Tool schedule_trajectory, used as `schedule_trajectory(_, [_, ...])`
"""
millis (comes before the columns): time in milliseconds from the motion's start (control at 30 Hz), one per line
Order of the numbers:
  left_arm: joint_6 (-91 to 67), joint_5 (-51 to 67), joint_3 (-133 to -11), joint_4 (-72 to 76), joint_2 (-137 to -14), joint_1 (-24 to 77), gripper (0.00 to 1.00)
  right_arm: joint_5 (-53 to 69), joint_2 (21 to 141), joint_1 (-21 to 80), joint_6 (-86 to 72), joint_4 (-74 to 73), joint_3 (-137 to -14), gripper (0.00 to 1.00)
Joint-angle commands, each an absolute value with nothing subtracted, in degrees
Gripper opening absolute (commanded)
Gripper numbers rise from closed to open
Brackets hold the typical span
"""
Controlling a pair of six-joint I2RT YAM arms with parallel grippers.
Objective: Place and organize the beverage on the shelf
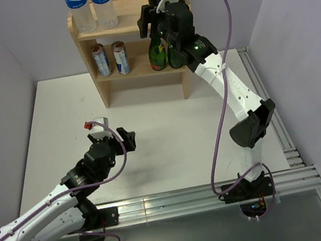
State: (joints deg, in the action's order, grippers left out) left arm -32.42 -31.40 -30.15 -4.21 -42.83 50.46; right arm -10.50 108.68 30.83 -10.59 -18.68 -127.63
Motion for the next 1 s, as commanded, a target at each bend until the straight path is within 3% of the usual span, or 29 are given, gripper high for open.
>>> schedule_trajectory(0, [-33.2,-32.4,-29.9,-4.0,-42.1,50.7,0.91,-7.6,106.3,31.4,-12.2,-20.5,-123.5,0.76])
schedule_trajectory(500, [-35.1,-31.9,-34.7,-11.2,-37.1,50.8,0.92,-9.0,89.0,40.2,-14.9,-14.6,-98.6,0.76])
schedule_trajectory(633, [-35.5,-32.3,-35.8,-12.9,-34.4,50.9,0.90,-14.3,77.2,43.5,-18.3,-13.5,-88.2,0.76])
schedule_trajectory(667, [-36.0,-33.1,-36.8,-14.5,-33.1,51.0,0.95,-18.1,74.3,44.8,-19.2,-13.2,-83.0,0.77])
schedule_trajectory(733, [-36.7,-33.8,-38.4,-15.7,-31.7,51.0,0.99,-20.6,64.0,46.3,-20.2,-11.1,-76.8,0.80])
schedule_trajectory(833, [-35.9,-34.0,-42.9,-17.4,-29.3,51.1,0.99,-21.9,50.2,48.1,-21.0,-10.2,-65.2,0.93])
schedule_trajectory(967, [-33.5,-35.6,-49.1,-20.6,-27.5,51.1,0.99,-21.7,38.0,48.4,-20.0,-14.9,-63.5,1.00])
